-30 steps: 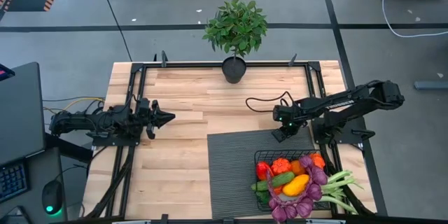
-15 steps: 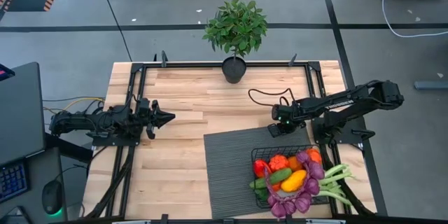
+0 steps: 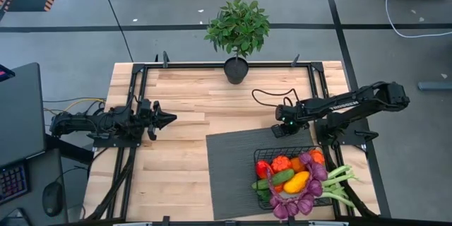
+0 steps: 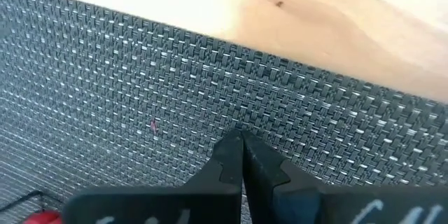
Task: Build produce basket
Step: Adjust the gray table mat
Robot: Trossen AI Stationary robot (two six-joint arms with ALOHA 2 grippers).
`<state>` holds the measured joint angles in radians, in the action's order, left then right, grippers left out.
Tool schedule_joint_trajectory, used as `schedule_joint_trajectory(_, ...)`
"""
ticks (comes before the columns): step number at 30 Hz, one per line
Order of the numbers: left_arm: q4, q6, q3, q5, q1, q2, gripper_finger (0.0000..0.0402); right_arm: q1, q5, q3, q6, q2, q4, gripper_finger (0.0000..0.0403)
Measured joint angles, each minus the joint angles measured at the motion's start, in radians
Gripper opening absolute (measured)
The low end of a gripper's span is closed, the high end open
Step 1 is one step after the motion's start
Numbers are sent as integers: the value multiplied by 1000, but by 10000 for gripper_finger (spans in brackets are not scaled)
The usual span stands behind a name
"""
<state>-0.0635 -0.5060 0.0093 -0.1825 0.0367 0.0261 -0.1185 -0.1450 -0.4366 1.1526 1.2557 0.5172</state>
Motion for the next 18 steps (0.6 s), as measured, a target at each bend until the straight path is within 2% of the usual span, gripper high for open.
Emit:
schedule_joint_trajectory(5, 0, 0, 0, 0, 0, 0, 26, -11, 39, -44, -104, -56, 63, 8)
schedule_joint_trajectory(10, 0, 0, 0, 0, 0, 0, 31, 4, 19, -140, -318, -89, 78, 6)
schedule_joint_trajectory(14, 0, 0, 0, 0, 0, 0, 36, 36, 24, -218, -470, -87, 43, 6)
schedule_joint_trajectory(18, 0, 0, 0, 0, 0, 0, 32, 66, 14, -252, -594, -32, -55, 5)
